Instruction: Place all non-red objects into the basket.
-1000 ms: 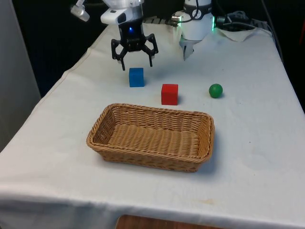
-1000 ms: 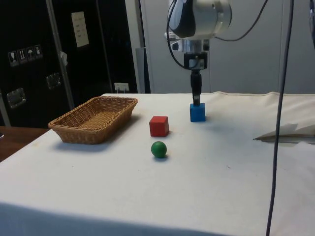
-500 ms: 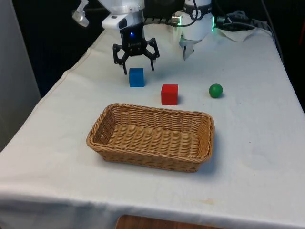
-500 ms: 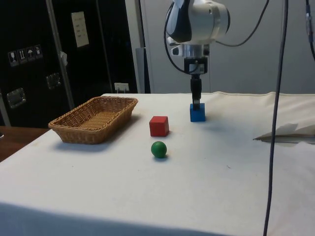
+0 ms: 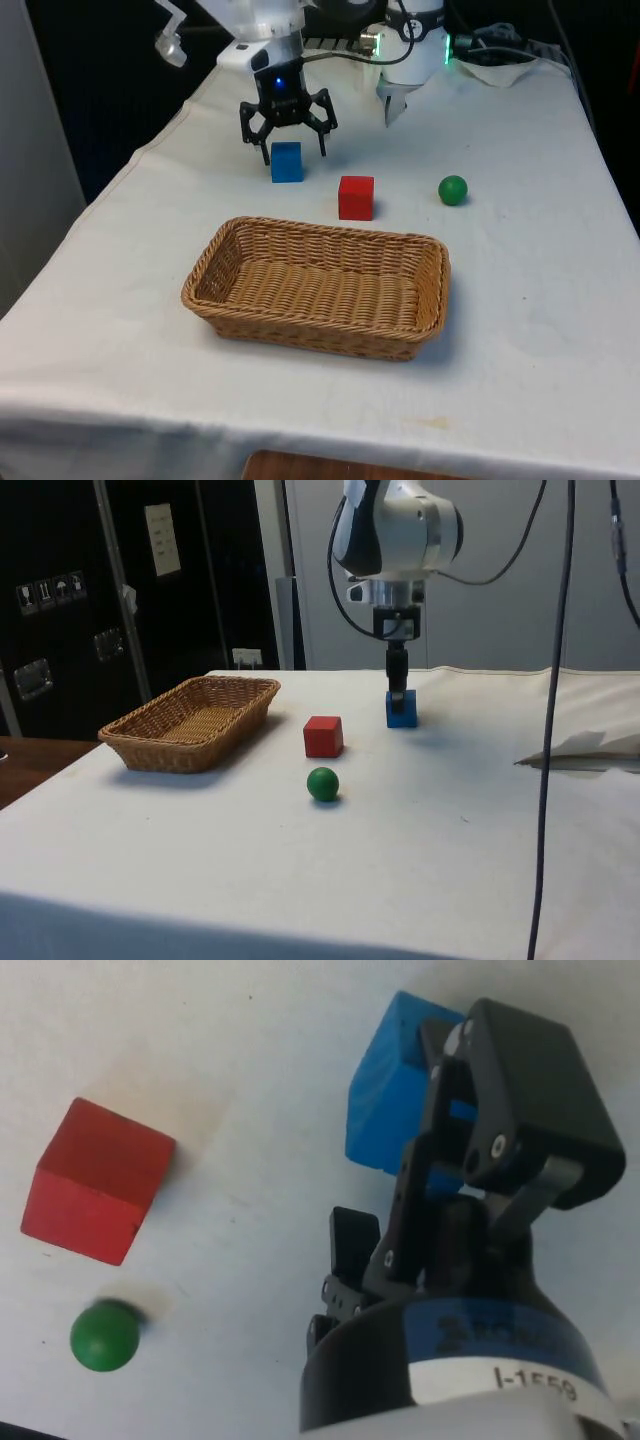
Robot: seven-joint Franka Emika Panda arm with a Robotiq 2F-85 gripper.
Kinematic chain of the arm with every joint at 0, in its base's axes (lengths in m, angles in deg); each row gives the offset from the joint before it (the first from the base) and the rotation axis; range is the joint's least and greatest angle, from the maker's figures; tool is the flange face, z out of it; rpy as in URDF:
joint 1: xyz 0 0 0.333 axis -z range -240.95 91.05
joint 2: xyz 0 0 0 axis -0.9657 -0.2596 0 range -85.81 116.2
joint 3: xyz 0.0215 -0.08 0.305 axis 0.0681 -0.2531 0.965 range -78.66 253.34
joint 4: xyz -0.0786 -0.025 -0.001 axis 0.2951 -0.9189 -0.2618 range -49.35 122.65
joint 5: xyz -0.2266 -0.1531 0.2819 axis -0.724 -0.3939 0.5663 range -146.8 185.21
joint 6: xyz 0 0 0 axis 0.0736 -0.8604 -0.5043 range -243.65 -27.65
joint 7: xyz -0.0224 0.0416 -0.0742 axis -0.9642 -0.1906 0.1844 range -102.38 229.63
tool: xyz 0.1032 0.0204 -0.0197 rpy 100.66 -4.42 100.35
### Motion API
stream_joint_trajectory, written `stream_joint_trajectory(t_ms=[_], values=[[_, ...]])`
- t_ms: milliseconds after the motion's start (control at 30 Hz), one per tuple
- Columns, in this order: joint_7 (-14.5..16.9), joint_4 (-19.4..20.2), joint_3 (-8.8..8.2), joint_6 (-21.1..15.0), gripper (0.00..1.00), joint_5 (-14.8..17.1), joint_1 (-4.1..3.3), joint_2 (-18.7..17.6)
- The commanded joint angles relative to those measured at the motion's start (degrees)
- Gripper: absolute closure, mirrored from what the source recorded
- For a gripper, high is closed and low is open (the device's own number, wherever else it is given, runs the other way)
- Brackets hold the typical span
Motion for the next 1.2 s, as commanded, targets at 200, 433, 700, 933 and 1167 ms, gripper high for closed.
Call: stream_joint_trajectory(t_ms=[200,433,700,933,1167], values=[[2.3,-0.4,0.97,-0.5,0.00,3.6,0.46,-1.0],[2.8,-0.5,1.03,-0.5,0.65,4.1,0.46,-1.4],[1.9,-0.4,0.40,0.0,0.96,3.1,0.00,-1.4],[0.9,-0.6,-0.29,0.2,0.96,2.5,-0.34,-0.4],[-2.2,-0.9,-1.32,0.6,0.96,0.3,-0.74,1.8]])
